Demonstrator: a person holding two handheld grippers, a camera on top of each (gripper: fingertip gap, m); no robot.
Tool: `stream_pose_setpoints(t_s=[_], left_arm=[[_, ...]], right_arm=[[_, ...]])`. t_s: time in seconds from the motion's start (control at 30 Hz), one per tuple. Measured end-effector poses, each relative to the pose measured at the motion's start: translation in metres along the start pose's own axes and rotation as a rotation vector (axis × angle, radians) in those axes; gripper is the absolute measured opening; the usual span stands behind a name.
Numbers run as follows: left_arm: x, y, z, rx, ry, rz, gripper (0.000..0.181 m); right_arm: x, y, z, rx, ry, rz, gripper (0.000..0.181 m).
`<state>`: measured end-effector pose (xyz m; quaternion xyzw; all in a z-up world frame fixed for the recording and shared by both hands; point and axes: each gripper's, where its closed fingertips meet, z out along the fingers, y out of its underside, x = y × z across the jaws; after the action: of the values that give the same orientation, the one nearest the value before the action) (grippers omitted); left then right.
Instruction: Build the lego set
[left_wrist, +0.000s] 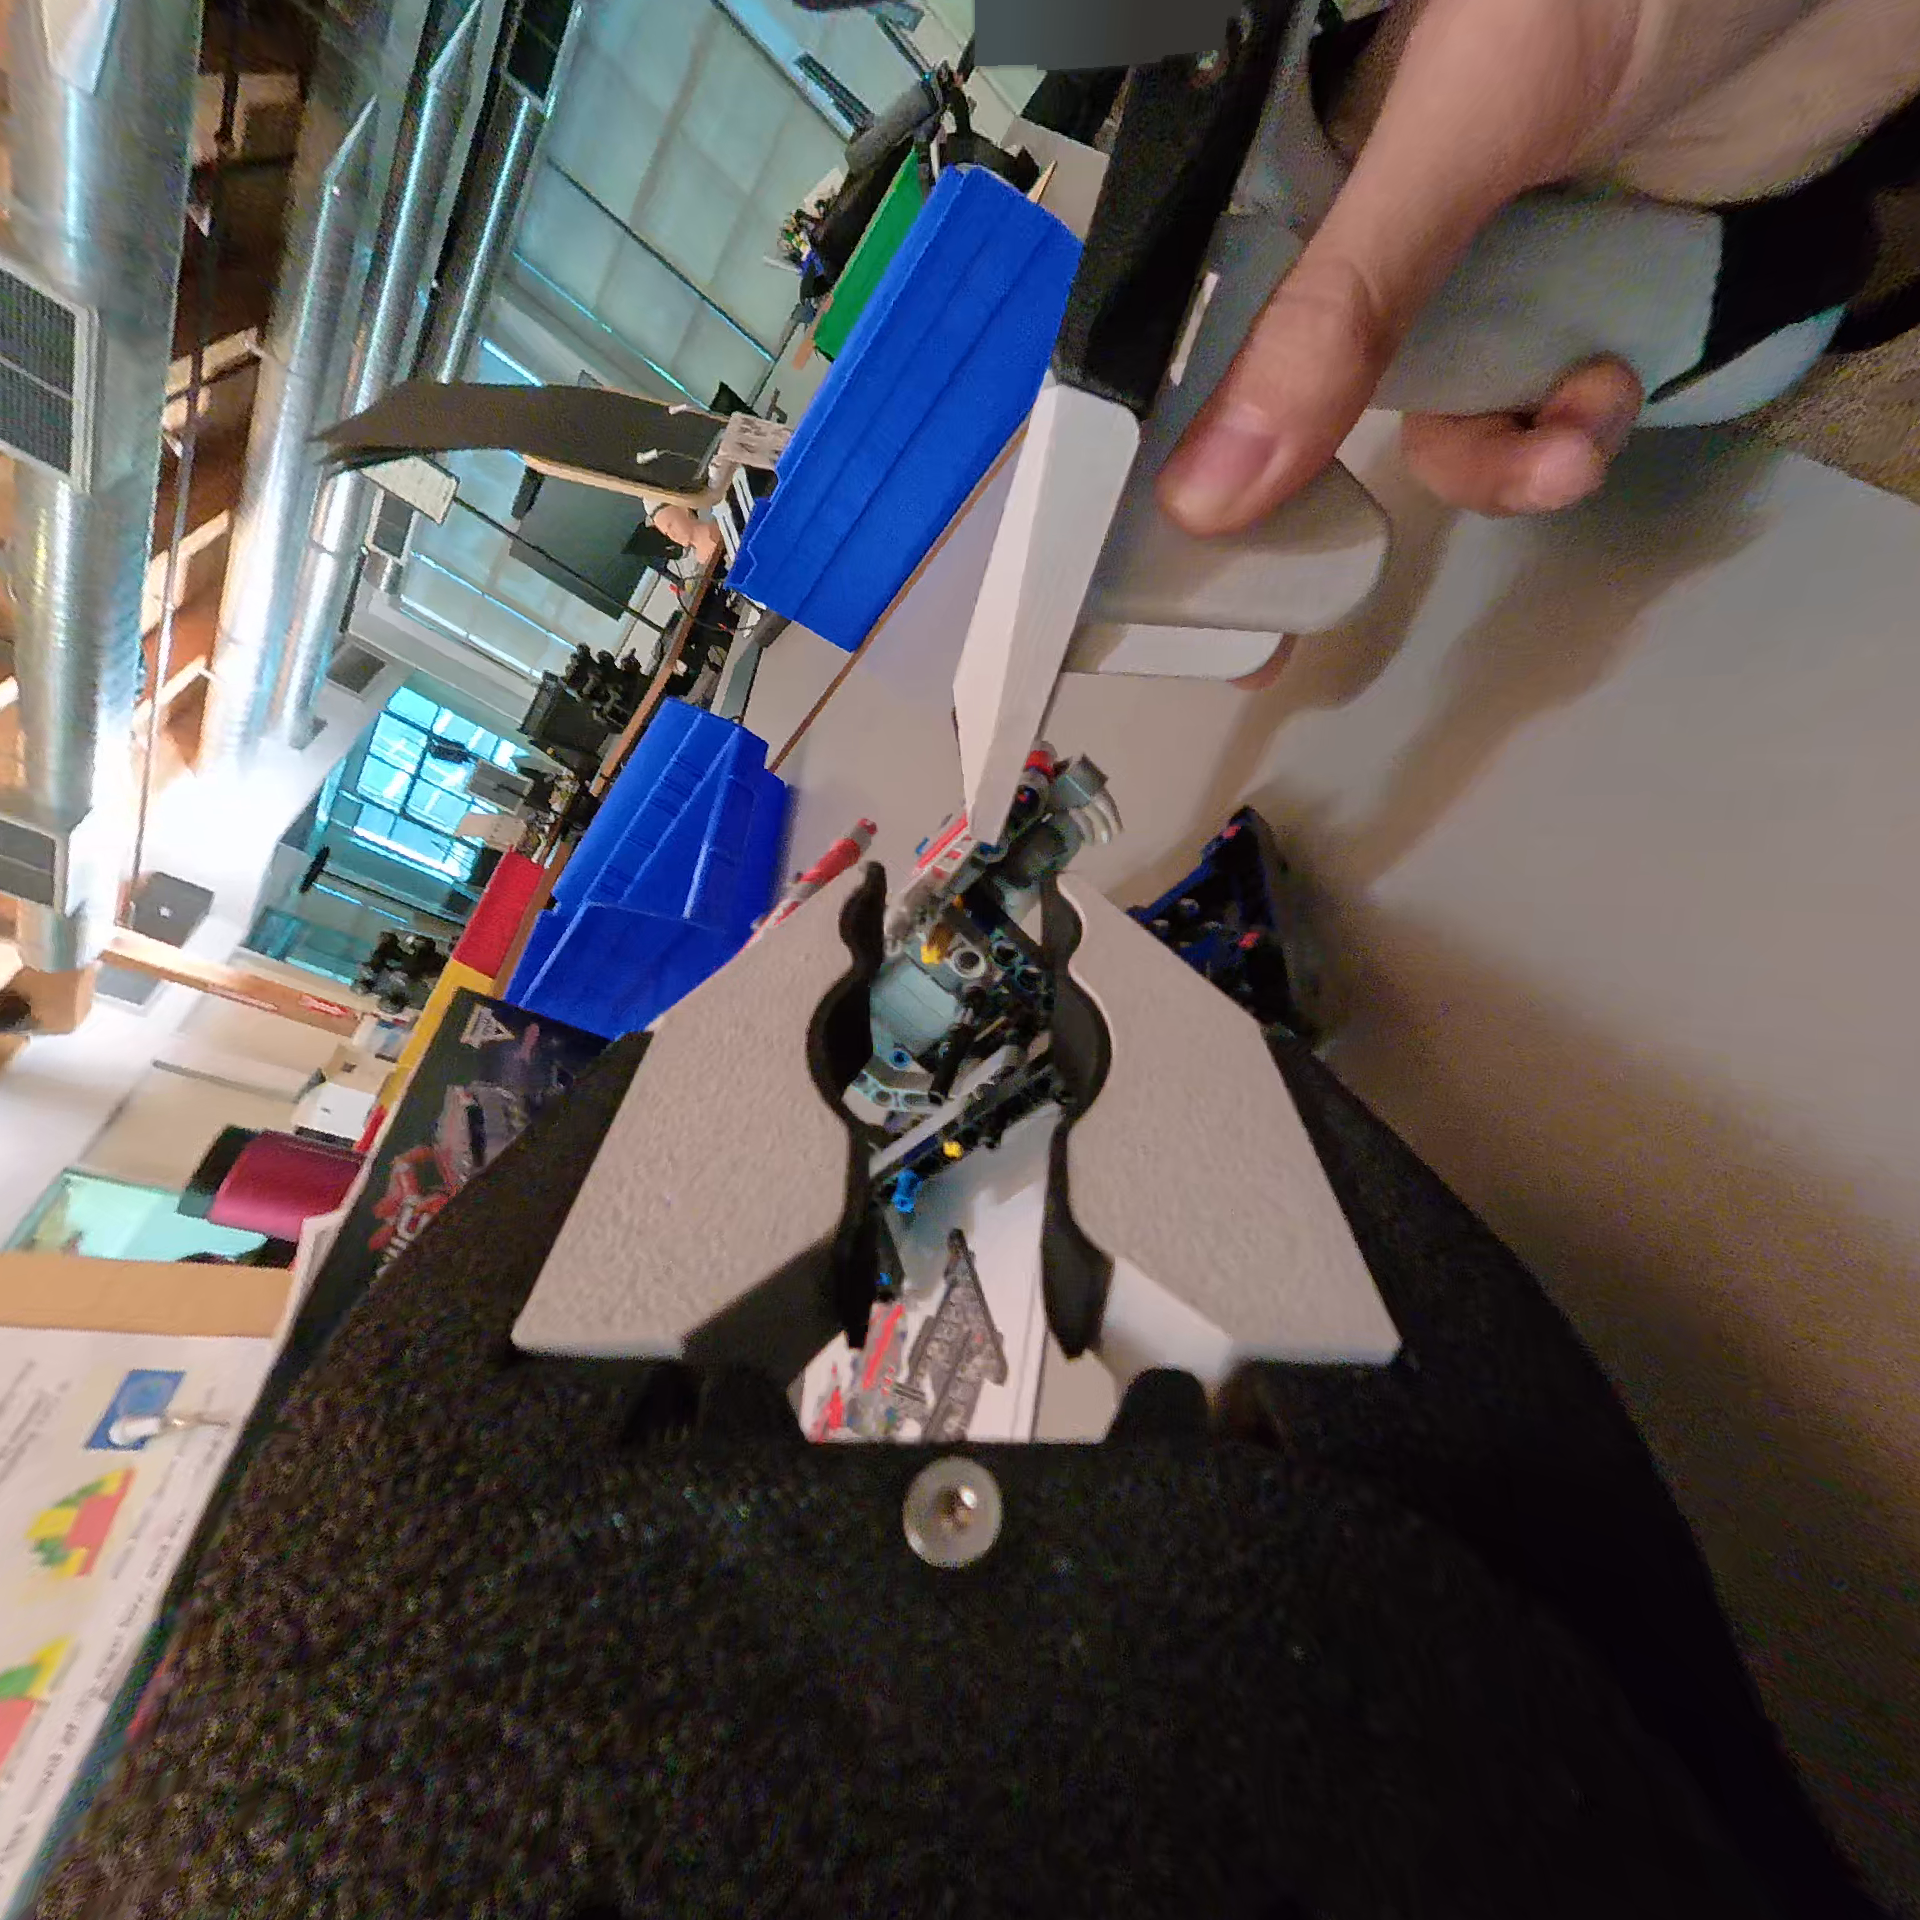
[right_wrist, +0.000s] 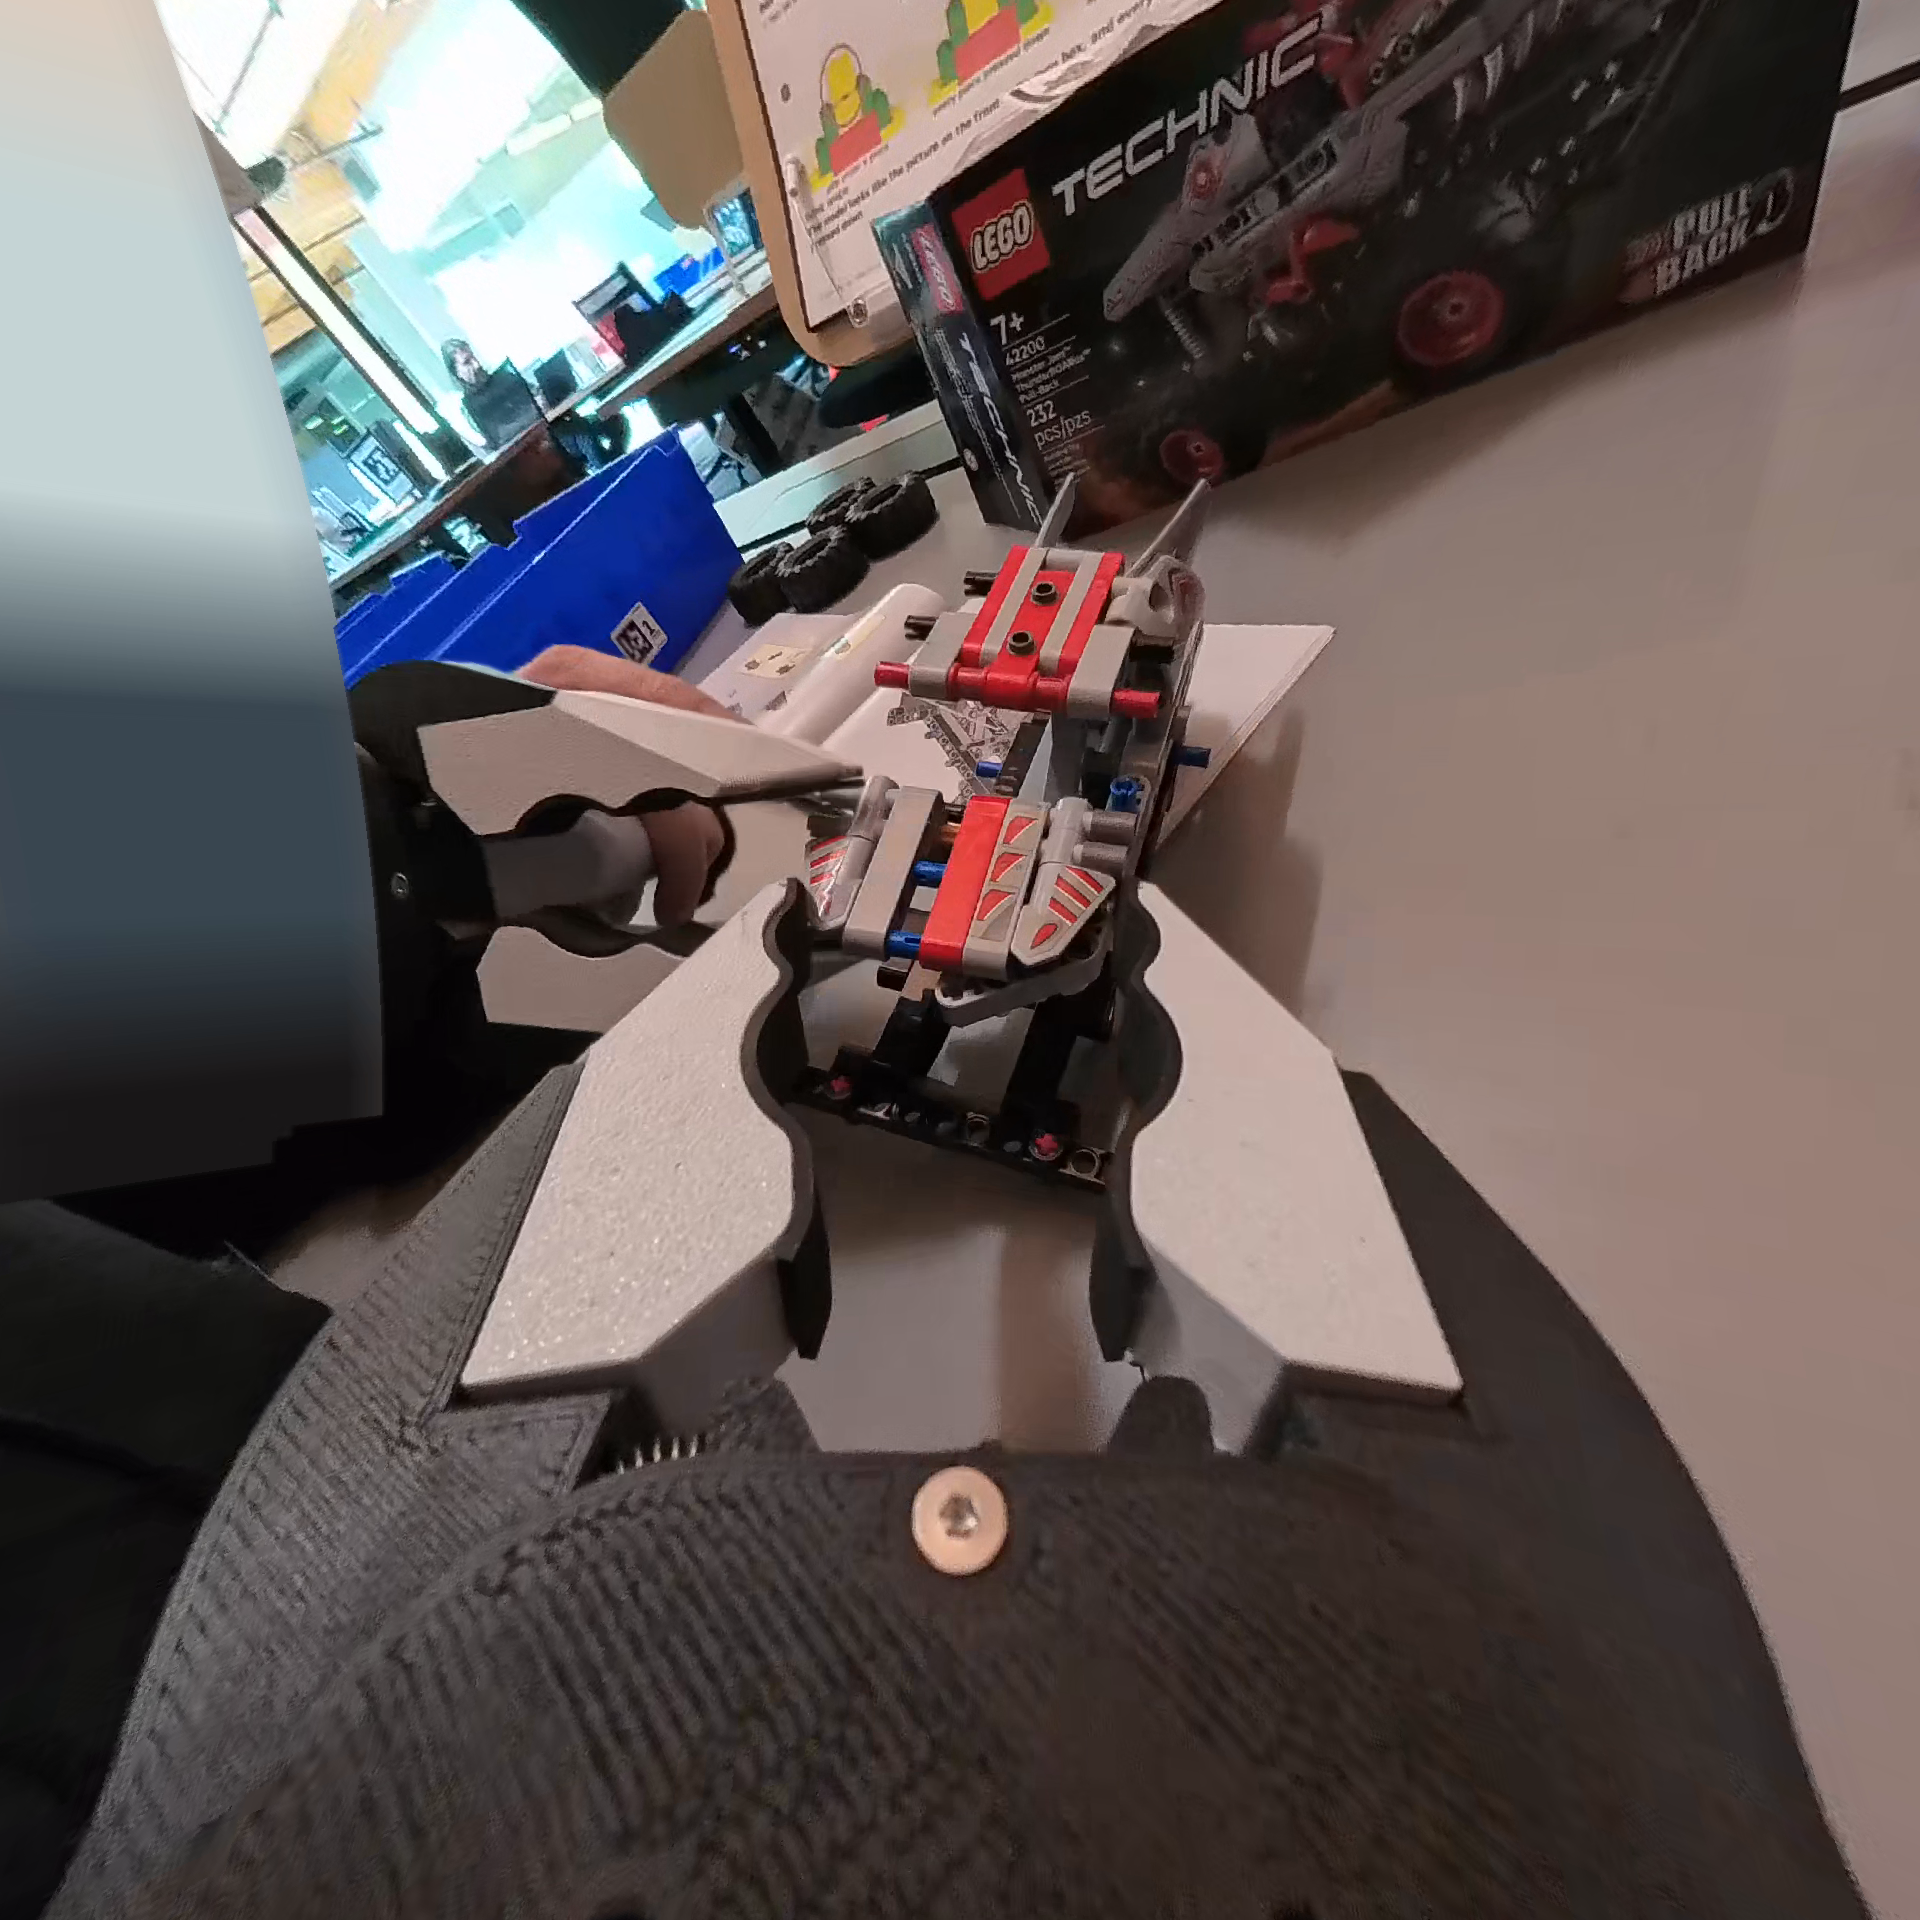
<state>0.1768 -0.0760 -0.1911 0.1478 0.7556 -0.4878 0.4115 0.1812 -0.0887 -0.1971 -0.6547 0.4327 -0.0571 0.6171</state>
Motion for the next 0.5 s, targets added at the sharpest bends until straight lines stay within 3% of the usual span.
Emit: stream_pose_setpoints(t_s=[0.2,0.5], left_arm=[[-0.002,0.002,-0.003,-0.006,-0.006,0.292,0.009],[0.004,0.008,-0.012,-0.042,0.027,0.46,0.006]], right_arm=[[-0.002,0.001,0.0,0.006,0.0,-0.017,0.058],[-0.007,0.003,0.002,-0.019,0.027,-0.215,0.058]])
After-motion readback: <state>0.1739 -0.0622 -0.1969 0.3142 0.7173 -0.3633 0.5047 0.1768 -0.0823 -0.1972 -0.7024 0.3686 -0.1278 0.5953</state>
